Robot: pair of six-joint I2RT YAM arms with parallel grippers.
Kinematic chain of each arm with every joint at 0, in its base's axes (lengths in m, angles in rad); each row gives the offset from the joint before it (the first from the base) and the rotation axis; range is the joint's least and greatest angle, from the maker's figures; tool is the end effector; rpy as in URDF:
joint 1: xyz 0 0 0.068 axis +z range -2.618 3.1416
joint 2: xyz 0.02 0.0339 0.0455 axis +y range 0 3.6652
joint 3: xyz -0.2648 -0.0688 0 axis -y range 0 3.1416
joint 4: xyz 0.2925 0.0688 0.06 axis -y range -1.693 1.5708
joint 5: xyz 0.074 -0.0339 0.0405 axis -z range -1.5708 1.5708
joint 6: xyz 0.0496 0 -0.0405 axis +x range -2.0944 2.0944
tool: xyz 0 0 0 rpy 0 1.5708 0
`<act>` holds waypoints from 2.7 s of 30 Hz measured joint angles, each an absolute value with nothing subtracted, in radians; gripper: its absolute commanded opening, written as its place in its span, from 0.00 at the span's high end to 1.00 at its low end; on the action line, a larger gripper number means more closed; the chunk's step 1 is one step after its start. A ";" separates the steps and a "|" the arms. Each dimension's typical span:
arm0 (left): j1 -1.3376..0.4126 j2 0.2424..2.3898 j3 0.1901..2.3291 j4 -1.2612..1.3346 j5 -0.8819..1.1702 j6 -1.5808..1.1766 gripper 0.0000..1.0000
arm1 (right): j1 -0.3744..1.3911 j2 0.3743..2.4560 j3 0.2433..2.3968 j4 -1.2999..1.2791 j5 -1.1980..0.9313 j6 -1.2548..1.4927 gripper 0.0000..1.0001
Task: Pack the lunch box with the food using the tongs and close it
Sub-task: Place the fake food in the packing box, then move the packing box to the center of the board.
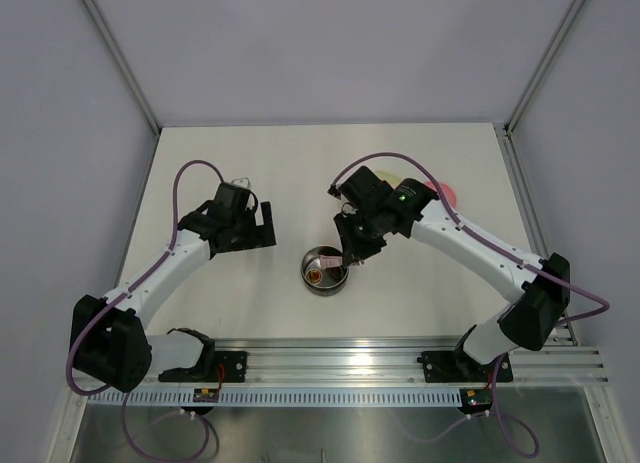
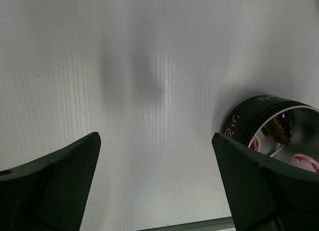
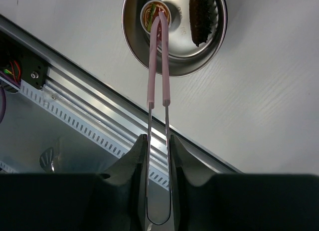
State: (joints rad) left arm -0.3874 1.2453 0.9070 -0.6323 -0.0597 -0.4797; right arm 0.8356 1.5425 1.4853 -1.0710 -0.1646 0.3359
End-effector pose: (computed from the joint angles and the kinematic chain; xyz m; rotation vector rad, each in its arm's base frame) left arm 0.2797 -0.1109 0.2220 -0.1417 2.5563 -0.2634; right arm 0.2358 0.2729 0.3103 -0.7460 2.7121 0.5431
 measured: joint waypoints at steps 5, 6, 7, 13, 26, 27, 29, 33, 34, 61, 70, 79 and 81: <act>-0.387 1.245 0.907 -0.633 -0.059 -0.479 0.01 | 0.836 1.513 1.496 -1.071 -0.128 0.347 0.96; -0.387 1.245 0.907 -0.633 -0.059 -0.479 0.01 | 0.836 1.506 1.497 -1.071 -0.113 0.348 0.96; -0.387 1.245 0.907 -0.633 -0.059 -0.479 0.01 | 0.836 1.499 1.498 -1.073 -0.097 0.351 0.96; -0.387 1.245 0.907 -0.633 -0.060 -0.479 0.01 | 0.825 1.441 1.498 -1.096 0.049 0.382 0.98; -0.387 1.245 0.908 -0.634 -0.060 -0.479 0.01 | 0.550 1.378 1.462 -1.067 0.075 0.359 0.83; -0.387 1.245 0.908 -0.634 -0.060 -0.479 0.01 | 0.543 1.409 1.483 -1.065 0.064 0.345 0.82; -0.387 1.245 0.908 -0.635 -0.059 -0.479 0.01 | 0.531 1.470 1.518 -1.041 0.047 0.319 0.82; -0.393 1.245 0.908 -0.644 -0.036 -0.474 0.01 | 0.500 1.602 1.592 -1.008 0.004 0.269 0.81; -0.398 1.243 0.907 -0.647 -0.026 -0.470 0.02 | 0.494 1.636 1.614 -1.003 -0.001 0.257 0.81; -0.562 1.188 0.614 -0.516 0.312 -0.607 1.00 | 0.483 1.970 1.916 -0.988 0.018 0.149 0.75; -0.687 1.399 0.629 -0.402 0.455 -0.615 1.00 | 0.472 1.941 1.911 -0.988 0.018 0.149 0.75; -0.689 1.498 0.793 -0.320 0.426 -0.645 1.00 | 0.462 1.906 1.885 -0.990 0.018 0.143 0.71; -0.689 1.546 0.847 -0.316 0.414 -0.637 1.00 | 0.457 1.906 1.885 -0.994 0.018 0.137 0.68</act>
